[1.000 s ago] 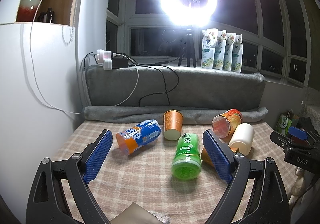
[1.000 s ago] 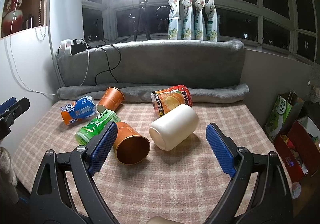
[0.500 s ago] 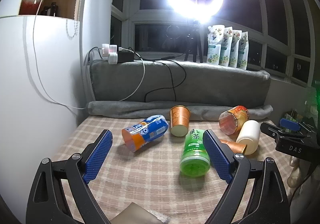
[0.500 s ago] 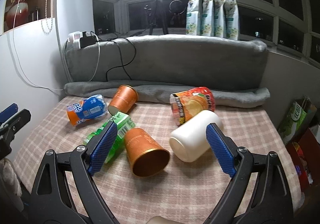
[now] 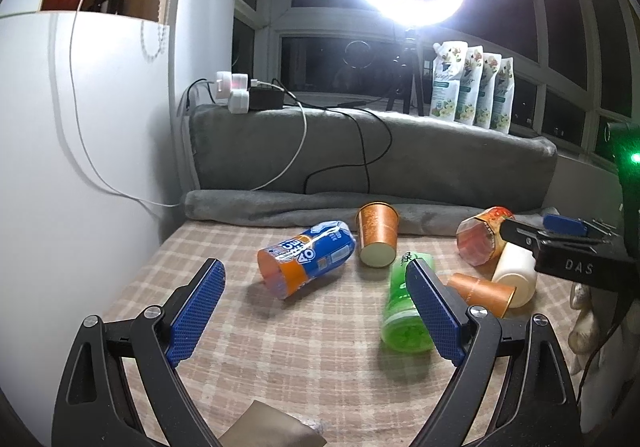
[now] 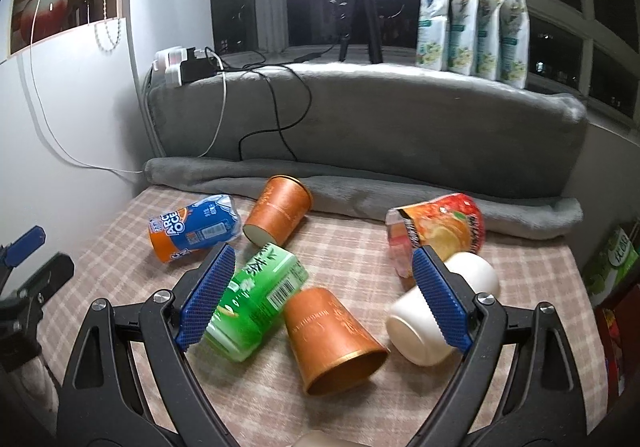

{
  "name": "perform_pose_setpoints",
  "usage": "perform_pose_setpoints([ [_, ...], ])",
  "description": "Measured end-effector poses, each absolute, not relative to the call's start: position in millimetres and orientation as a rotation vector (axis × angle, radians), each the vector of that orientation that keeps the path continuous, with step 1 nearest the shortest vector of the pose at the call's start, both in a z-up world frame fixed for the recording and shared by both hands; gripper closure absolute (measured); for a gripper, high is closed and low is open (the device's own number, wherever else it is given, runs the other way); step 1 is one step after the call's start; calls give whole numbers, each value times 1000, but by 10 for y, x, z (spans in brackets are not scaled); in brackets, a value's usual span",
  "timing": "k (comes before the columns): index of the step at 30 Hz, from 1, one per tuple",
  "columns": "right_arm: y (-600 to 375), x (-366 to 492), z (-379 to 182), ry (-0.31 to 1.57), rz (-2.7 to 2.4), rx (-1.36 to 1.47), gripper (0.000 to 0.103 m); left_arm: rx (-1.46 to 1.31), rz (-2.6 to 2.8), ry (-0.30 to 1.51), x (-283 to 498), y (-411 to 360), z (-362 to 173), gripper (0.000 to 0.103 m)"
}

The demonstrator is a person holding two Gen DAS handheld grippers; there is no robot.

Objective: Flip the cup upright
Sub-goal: 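Move the right tool toward the upside-down orange RONGZHUANG cup and close on it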

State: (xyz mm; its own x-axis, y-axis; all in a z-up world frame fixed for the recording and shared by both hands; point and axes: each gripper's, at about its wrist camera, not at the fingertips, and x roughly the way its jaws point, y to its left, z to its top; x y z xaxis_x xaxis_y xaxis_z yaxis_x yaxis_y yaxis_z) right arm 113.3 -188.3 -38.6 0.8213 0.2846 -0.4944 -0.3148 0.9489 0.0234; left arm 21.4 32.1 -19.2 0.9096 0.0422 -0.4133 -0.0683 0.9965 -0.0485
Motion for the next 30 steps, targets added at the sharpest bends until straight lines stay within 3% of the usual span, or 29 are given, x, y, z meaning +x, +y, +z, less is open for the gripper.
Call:
perform_pose_setpoints([
  [25,-1321,2862,-850,1107,449,232,11,-112,109,477,305,680,-354,11],
  [30,-1177,3071,-1006,1167,420,246,17,-122,121,484,304,742,-368,11],
])
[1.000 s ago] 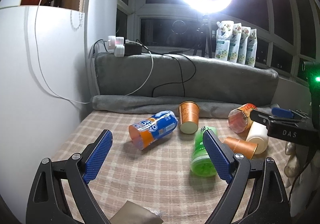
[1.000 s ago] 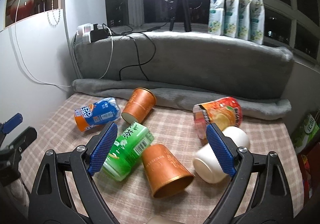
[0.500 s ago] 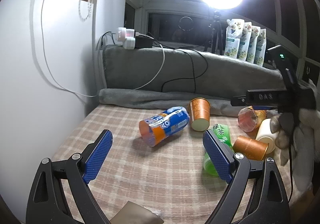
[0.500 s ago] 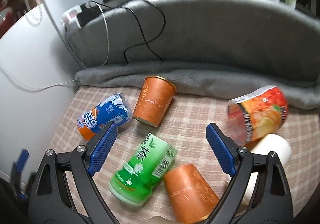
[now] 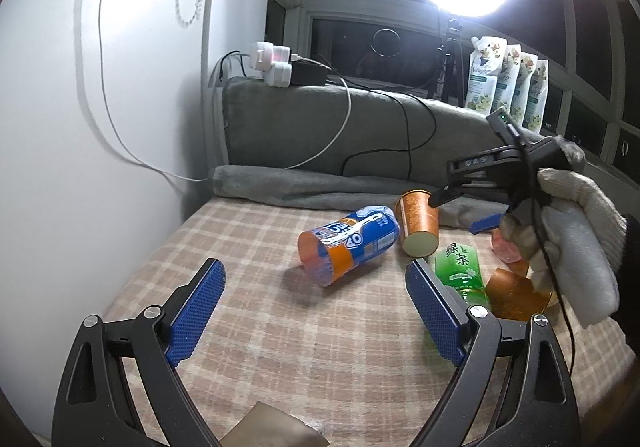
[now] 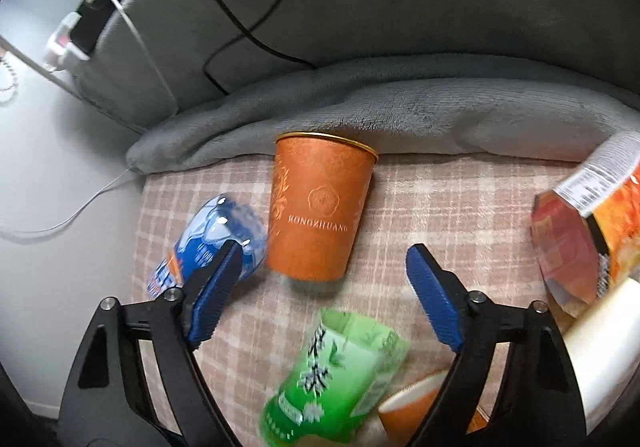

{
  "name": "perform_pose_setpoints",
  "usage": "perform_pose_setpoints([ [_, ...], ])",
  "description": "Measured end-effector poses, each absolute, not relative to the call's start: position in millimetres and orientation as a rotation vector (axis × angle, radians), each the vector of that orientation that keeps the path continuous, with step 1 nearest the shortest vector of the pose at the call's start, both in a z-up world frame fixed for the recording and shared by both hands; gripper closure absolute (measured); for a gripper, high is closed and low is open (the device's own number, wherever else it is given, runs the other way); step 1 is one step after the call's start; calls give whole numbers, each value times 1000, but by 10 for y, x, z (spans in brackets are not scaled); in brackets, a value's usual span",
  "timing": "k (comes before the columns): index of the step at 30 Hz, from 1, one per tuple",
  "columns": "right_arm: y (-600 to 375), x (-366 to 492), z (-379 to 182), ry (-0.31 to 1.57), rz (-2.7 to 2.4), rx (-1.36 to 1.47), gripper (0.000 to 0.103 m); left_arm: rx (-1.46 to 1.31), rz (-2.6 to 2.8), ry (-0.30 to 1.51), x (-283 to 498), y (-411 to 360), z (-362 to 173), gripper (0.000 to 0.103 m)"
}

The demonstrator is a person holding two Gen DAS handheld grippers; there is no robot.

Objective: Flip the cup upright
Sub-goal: 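Move the right tool toward the upside-down orange RONGZHUANG cup and close on it, then lift the orange cup with the right tool and rotate it toward the left tool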

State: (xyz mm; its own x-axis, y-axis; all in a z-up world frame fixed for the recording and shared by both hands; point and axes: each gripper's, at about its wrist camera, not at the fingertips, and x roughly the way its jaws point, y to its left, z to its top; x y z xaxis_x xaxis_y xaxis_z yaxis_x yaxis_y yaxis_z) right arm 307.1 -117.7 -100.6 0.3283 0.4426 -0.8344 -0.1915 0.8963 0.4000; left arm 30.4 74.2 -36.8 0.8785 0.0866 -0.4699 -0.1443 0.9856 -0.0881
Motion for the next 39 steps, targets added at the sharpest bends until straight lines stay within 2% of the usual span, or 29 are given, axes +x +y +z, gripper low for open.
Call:
perform_pose_setpoints([
  [6,-1050,3231,-1169,1206,407,266,20,-126,129,487,304,789,-376,11],
  [13,-946,3397,-1316,1243,408,298,30,-128,140,492,318,837,-387,11],
  [16,-923,3413,-1349,1251,431,316,40,-130,144,494,325,854,-390,11],
  [26,-1016,3296,-1229,1208,464,317,41,-127,153,489,305,860,-377,11],
  [39,-1242,2732,-643,1117,603,334,41,-132,147,493,183,843,-319,11],
])
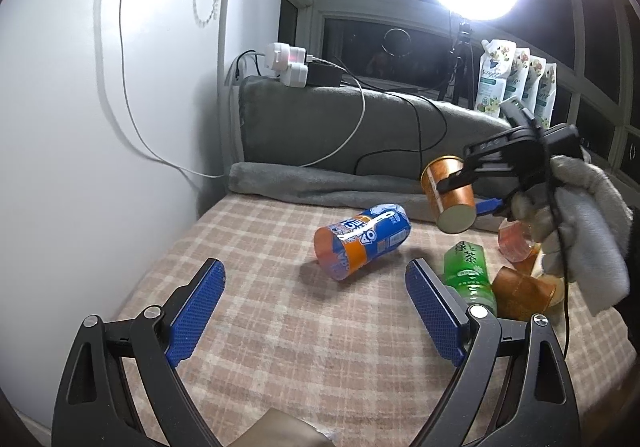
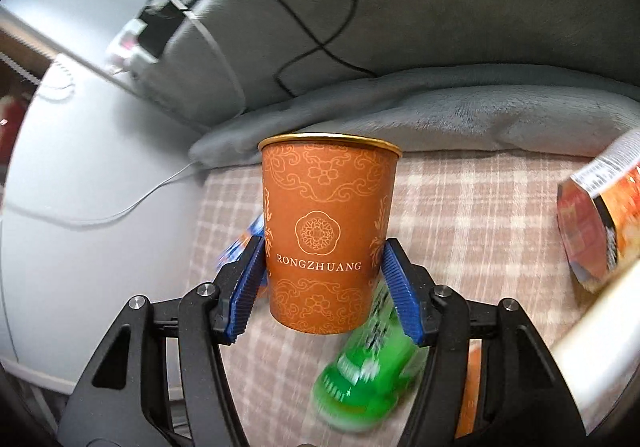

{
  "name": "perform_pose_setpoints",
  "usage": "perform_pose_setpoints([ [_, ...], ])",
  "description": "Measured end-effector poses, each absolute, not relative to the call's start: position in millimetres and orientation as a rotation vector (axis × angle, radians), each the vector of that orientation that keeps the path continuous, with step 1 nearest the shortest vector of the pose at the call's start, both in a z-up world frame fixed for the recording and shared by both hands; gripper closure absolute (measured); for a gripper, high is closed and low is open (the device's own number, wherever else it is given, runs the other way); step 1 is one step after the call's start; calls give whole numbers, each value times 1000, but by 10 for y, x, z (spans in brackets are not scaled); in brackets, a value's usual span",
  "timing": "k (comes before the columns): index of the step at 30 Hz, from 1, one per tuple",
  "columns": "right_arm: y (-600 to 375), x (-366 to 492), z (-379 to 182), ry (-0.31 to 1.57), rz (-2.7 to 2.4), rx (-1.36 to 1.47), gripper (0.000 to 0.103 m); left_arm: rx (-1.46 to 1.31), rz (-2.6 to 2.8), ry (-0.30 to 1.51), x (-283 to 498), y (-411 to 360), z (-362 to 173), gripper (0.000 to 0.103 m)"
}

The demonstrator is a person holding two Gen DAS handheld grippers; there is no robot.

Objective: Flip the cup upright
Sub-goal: 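Lift the orange cup with the right tool and rotate it toward the left tool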

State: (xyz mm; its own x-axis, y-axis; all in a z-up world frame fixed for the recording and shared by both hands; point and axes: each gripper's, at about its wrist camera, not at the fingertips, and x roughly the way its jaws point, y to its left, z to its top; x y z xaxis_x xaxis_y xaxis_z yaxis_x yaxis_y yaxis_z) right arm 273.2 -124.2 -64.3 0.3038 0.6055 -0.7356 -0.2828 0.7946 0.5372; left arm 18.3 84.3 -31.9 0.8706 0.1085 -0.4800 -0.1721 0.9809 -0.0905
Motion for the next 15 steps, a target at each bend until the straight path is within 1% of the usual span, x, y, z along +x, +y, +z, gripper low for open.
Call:
perform_pose_setpoints([
  [9,-1495,1969,-406,1113,692,278,41,-148,97,532,76,735,-303,11],
  [12,-1564,1640,-459,1125,709,237,41,-168,71,567,74,697,-336,11],
  [15,-1670,1352,-630,1164,712,232,41,-215,24,618,80,681,-375,11],
])
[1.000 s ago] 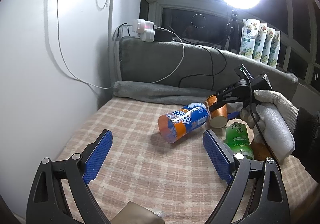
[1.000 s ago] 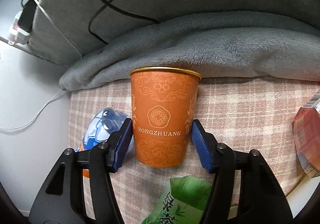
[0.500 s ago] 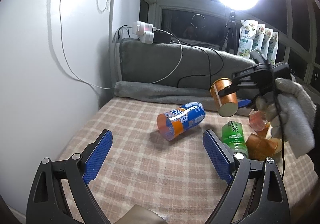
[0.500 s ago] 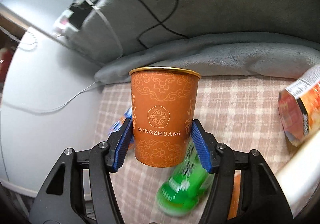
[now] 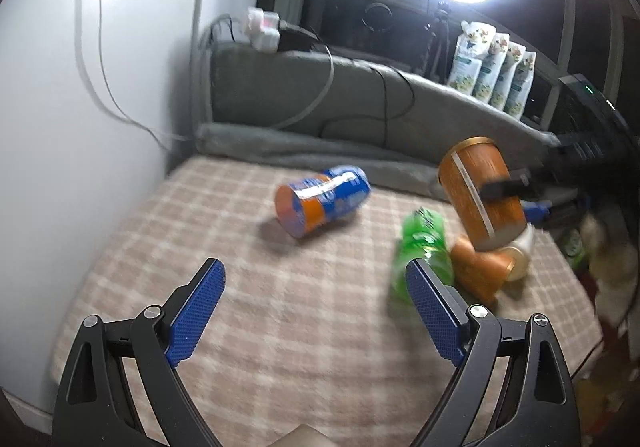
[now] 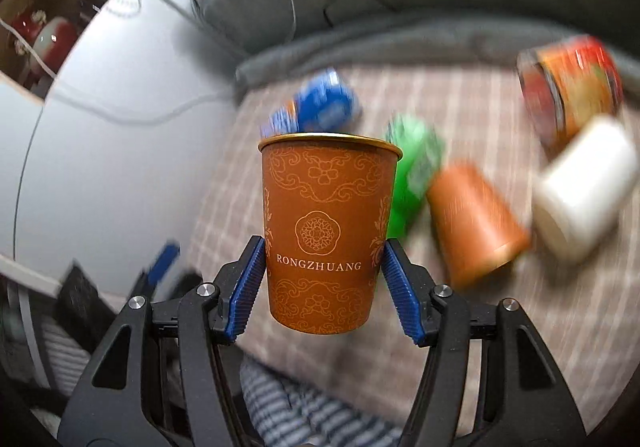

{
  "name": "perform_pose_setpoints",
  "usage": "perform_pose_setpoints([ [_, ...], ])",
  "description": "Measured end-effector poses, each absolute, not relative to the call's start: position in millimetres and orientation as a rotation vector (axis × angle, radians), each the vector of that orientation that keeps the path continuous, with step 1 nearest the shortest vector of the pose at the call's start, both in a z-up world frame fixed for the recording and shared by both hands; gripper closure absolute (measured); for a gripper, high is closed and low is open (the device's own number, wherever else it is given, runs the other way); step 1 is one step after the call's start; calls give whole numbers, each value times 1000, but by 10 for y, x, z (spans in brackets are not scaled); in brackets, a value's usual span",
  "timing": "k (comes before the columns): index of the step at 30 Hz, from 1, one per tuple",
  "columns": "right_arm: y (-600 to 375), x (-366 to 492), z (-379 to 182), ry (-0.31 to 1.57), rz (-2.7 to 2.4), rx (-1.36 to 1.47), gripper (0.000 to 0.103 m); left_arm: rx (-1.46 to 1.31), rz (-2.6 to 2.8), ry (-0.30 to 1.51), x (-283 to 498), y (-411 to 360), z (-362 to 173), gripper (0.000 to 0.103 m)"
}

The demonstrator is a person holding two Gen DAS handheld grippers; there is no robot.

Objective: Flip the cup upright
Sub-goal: 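Lift the orange cup with the right tool and rotate it toward the left tool, then close the left tool on the orange cup while the right tool releases it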

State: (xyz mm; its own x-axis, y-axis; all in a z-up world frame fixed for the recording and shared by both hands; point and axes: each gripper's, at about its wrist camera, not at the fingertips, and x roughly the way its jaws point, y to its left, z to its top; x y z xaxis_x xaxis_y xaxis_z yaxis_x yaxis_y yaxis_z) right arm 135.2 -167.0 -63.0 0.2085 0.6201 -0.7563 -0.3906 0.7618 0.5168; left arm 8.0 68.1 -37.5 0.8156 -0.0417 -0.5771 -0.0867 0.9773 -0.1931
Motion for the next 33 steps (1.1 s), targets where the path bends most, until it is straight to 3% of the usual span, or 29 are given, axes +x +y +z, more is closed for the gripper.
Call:
perform_pose_setpoints([
  [7,-1892,970,-1187,1272,684,254,41,-268,-65,694,84,557,-431,11],
  [16,-1929,816,-1455,1291,646,232,39,-315,-177,804,155,380,-570,11],
  [19,-1948,836,-1488,1285,656,226,39,-335,-199,831,195,361,-597,11],
  [21,-1965,850,-1488,1272,655,227,24,-335,-208,839,208,336,-604,11],
  [22,-1982,857,-1481,1263,654,226,22,-333,-211,842,211,325,-605,11],
  [33,-2479,695,-1133,1078,584,244,22,-371,-318,924,346,130,-652,11],
])
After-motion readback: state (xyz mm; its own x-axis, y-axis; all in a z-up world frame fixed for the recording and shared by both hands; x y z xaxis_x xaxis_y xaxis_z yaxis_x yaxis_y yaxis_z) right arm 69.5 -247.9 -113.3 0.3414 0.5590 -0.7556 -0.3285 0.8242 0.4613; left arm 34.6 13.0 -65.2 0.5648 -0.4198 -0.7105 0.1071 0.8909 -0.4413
